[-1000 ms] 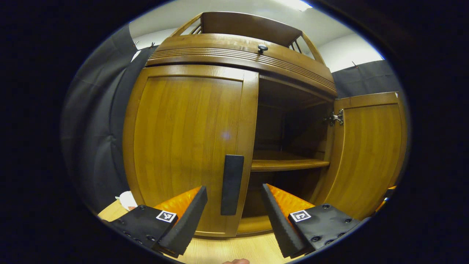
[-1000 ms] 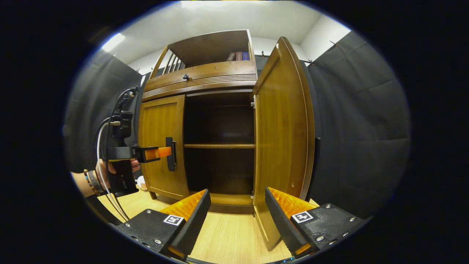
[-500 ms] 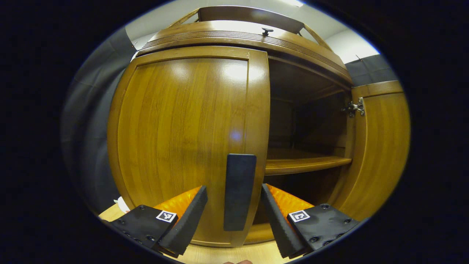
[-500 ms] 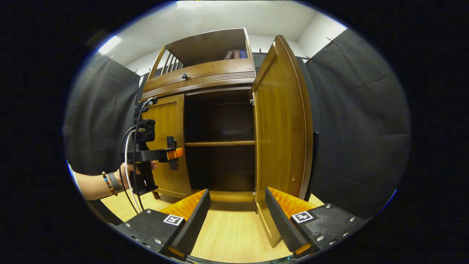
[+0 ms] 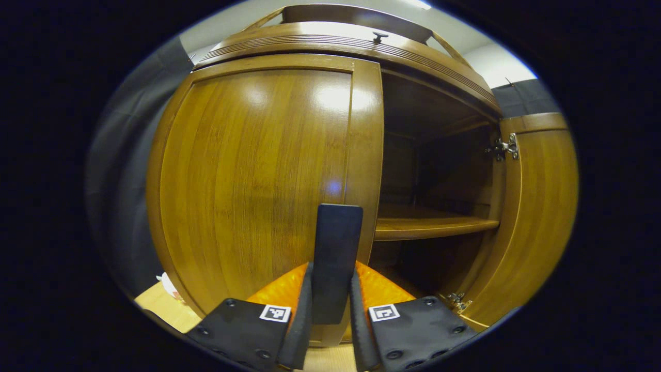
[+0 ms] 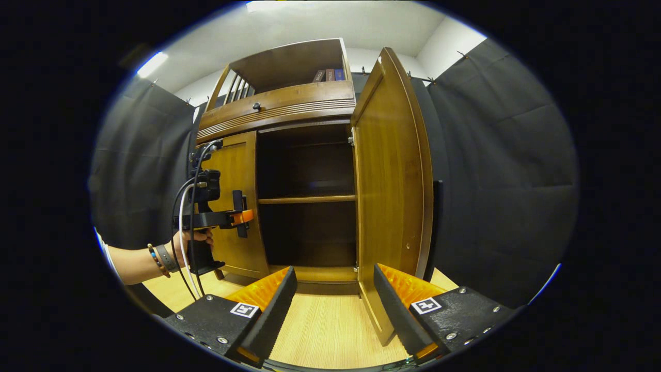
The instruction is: Open the right door of the double-door shoe cabinet with the right hand, and open the left door with the left hand.
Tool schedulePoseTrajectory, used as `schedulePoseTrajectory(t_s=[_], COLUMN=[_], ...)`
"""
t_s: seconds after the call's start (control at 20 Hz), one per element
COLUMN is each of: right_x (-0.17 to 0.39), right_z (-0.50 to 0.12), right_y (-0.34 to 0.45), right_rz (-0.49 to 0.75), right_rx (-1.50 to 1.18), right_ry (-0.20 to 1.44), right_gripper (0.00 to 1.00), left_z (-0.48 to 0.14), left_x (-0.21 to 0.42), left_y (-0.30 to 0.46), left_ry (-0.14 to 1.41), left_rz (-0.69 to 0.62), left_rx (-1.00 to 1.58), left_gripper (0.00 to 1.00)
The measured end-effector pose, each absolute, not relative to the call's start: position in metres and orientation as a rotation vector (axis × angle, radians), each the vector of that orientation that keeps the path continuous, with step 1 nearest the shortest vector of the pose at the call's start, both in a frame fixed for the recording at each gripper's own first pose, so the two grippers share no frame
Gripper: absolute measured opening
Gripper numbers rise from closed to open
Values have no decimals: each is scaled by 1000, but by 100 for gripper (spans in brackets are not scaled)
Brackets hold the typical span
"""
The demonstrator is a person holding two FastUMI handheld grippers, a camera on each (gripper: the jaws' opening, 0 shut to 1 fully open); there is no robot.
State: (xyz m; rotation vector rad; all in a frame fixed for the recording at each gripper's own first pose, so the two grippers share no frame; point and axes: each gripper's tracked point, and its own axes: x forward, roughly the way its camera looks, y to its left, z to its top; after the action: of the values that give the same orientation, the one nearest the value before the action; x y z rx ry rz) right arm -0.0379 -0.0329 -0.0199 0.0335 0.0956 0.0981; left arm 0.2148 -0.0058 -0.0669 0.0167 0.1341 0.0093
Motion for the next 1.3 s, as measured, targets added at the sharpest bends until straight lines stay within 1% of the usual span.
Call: schedulePoseTrajectory(t_s=[0.1, 0.25, 0.4, 0.55, 0.65, 0.85, 1.0, 1.3], right_x=[-40, -44, -48, -54, -57, -60, -58, -48], right_z=[-22, -25, -25, -24, -22, -23, -24, -28], right_y=[-32, -31, -31, -29, -28, -24, -23, -6], right_rz=[98, 95, 92, 96, 92, 102, 114, 167], right_rx=[34, 34, 36, 31, 17, 9, -11, -28], right_ry=[96, 107, 108, 104, 97, 103, 108, 118], right_gripper=[92, 92, 92, 92, 92, 92, 92, 92], left_z=[-66, -68, -68, -68, -66, -58, -50, -36], left_x=[215, 215, 215, 211, 196, 150, 115, 51], left_y=[-5, -4, -5, -5, -5, 4, 15, 63], left_ry=[125, 117, 124, 152, 153, 148, 159, 168], left_rz=[18, 3, -2, -14, -12, -8, -15, 67], left_rx=[43, 3, 27, 22, 16, 90, 71, 70], left_gripper=[37, 36, 34, 35, 35, 34, 35, 34])
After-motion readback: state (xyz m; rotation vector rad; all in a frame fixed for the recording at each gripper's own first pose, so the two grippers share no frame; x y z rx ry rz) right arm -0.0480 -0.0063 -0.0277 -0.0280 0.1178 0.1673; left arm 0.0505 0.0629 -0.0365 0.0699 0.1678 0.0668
